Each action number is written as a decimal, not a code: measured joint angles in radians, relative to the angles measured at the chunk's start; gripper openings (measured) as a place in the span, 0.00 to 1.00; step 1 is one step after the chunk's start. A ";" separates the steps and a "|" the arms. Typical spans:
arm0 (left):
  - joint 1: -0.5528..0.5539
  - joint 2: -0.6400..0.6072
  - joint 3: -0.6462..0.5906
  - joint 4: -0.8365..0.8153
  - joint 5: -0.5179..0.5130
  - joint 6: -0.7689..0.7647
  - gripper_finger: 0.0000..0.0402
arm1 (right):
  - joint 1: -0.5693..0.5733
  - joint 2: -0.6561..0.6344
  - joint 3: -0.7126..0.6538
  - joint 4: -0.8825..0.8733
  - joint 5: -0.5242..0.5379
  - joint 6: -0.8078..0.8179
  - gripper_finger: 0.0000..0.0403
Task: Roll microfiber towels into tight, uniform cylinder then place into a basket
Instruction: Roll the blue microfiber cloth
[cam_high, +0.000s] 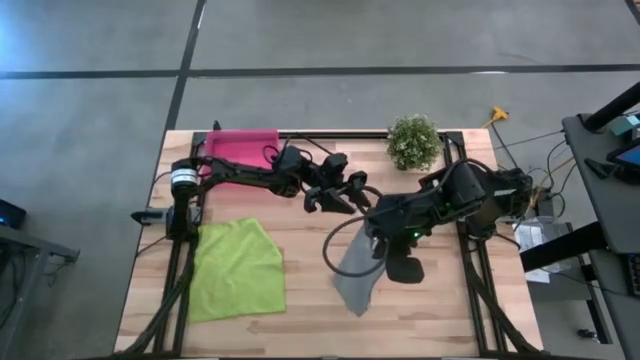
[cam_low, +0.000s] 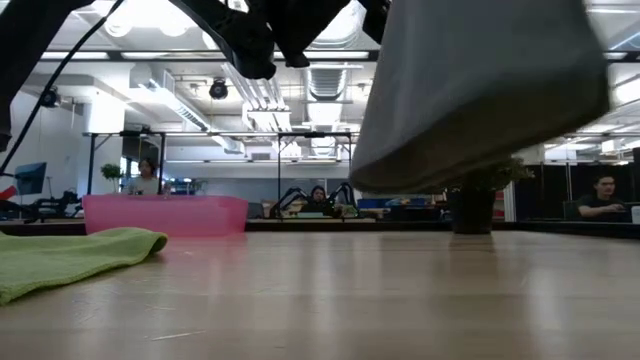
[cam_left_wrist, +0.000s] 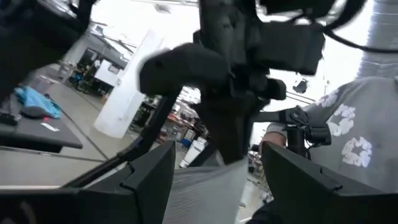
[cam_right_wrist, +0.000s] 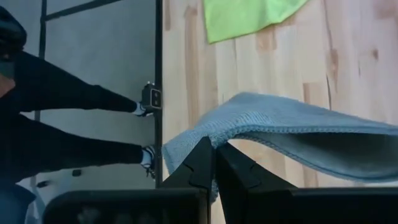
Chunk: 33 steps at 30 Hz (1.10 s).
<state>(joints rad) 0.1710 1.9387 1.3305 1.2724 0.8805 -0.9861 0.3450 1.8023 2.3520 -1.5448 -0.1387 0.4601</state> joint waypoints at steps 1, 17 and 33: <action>-0.006 0.002 0.000 0.002 0.000 0.004 0.56 | 0.000 0.000 0.000 0.001 0.000 0.004 0.02; -0.024 0.211 0.054 0.181 -0.051 -0.132 0.56 | 0.000 0.001 0.000 0.056 0.000 0.006 0.02; -0.052 0.264 0.224 0.298 0.003 -0.371 0.56 | 0.000 0.001 0.000 -0.026 0.000 0.003 0.02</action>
<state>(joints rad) 0.1191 2.2024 1.5540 1.5703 0.8840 -1.3566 0.3447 1.8030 2.3515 -1.5704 -0.1382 0.4633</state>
